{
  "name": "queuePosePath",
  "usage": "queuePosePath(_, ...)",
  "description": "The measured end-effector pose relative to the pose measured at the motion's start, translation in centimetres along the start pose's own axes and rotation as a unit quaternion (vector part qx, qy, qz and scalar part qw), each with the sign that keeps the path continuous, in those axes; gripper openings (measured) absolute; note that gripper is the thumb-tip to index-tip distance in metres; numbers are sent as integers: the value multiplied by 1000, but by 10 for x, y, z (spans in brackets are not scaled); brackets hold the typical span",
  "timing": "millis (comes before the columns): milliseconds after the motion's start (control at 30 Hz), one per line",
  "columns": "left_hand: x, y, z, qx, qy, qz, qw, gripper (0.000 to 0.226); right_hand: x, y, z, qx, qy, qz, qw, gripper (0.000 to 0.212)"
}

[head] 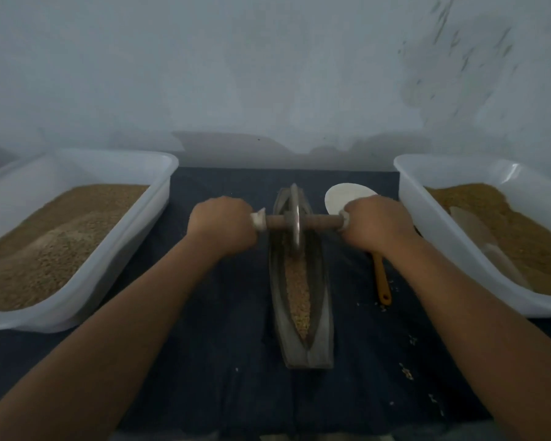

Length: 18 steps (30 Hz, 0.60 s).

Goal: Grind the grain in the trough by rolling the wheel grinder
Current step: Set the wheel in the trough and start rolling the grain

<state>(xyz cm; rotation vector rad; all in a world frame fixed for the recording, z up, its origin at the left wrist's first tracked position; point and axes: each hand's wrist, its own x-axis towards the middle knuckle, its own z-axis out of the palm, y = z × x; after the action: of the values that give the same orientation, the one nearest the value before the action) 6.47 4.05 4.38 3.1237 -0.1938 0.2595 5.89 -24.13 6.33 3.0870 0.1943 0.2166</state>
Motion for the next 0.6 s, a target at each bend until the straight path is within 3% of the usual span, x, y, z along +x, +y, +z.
queuePosePath(100,-5,-3,0,-20,-33,2,999,21,5,0,-7,-16,-44,-17,999,21)
queuePosePath(200,-51,-15,9,-34,-56,54,996,24,-32,8,-18,24,-193,-68,979,16)
queuePosePath(267,-81,-19,14,-29,-33,74,996,25,-58,14,-20,37,-244,-97,964,20)
queuePosePath(367,-79,-17,18,-9,-2,60,998,27,-51,14,-12,18,-194,-98,976,19)
queuePosePath(500,-16,-4,5,-16,-26,3,1000,25,-1,2,-7,-33,-51,-43,997,22)
queuePosePath(600,4,2,-6,-34,-39,-12,999,22,15,-3,-9,-41,-40,-13,998,23)
